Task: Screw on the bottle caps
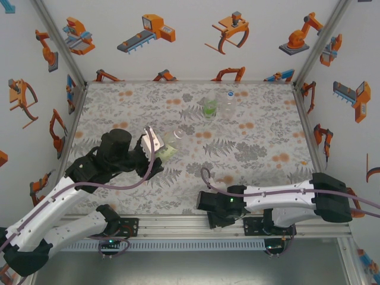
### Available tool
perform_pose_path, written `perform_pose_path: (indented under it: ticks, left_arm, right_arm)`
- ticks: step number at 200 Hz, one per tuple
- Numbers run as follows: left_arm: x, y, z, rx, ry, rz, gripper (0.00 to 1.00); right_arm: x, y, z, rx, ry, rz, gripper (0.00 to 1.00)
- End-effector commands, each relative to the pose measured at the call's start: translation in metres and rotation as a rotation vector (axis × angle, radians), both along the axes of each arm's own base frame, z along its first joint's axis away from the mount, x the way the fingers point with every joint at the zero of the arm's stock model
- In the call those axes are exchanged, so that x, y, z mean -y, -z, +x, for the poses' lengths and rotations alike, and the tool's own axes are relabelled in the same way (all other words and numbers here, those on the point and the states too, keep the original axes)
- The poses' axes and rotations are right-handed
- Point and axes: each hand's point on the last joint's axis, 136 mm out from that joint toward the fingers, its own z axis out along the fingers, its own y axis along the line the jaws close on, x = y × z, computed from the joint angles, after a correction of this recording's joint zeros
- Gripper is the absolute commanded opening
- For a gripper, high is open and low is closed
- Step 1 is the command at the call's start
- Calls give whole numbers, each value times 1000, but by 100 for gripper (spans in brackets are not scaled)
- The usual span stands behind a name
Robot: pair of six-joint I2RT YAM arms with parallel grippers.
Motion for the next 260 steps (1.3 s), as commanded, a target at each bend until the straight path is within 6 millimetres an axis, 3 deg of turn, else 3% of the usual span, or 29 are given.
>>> perform_pose_path:
  ticks: [1,78,138,230,260]
  left_arm:
    - [0,-7,-1,0,-8,-42,0]
    - [-3,-12,-3,17,-16,-59,0]
    - [-5,-13,-2,23,-23,-59,0]
    - [1,-9,1,18,-10,-50,0]
    - [3,-7,3,16,-9,-51,0]
  right_arm:
    - [6,1,1,2,44,-25,43]
    - [9,11,-5,-35,55,-52,41]
    - [15,-2,3,11,74,-64,50]
    - [14,-1,4,11,67,-64,50]
    - [11,0,15,54,30,-51,50]
